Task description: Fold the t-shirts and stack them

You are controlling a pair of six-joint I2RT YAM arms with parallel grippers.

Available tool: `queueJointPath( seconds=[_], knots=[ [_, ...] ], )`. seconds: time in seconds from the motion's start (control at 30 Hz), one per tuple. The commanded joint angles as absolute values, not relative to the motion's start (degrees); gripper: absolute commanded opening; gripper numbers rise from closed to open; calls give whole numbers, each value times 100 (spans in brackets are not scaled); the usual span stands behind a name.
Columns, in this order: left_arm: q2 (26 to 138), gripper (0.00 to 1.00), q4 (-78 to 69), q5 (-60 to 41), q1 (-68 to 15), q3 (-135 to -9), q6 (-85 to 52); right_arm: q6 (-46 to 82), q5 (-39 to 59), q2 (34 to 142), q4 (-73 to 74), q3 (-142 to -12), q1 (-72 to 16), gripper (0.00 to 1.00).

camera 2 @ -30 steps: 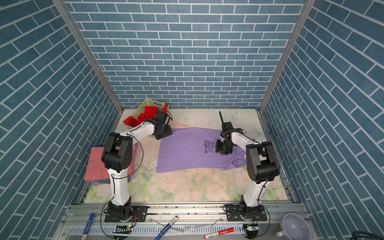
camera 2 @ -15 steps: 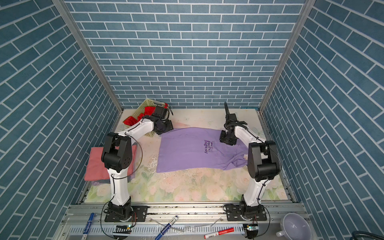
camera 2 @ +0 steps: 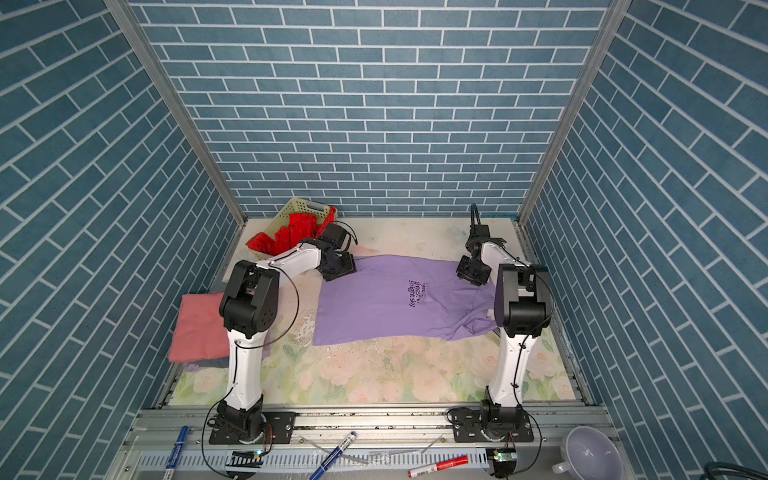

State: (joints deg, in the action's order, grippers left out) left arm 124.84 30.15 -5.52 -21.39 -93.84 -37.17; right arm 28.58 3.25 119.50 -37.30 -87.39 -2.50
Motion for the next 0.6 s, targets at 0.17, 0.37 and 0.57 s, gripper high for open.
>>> queueJointPath(
  seconds=[0.17,0.37,0.57],
  knots=[
    [13425,68,3060,-674,-1989,-9961,-3904,2991,456,13349,-3727,-10235,129,40],
    [14515,68,3222,-785,-1820,-11669,-3876,3383,902,14499,-3761,-11897,340,40],
    [15841,68,3785,-1016,-1793,-14319,-3920,3581,1730,15249,-3034,-12911,413,40]
  ],
)
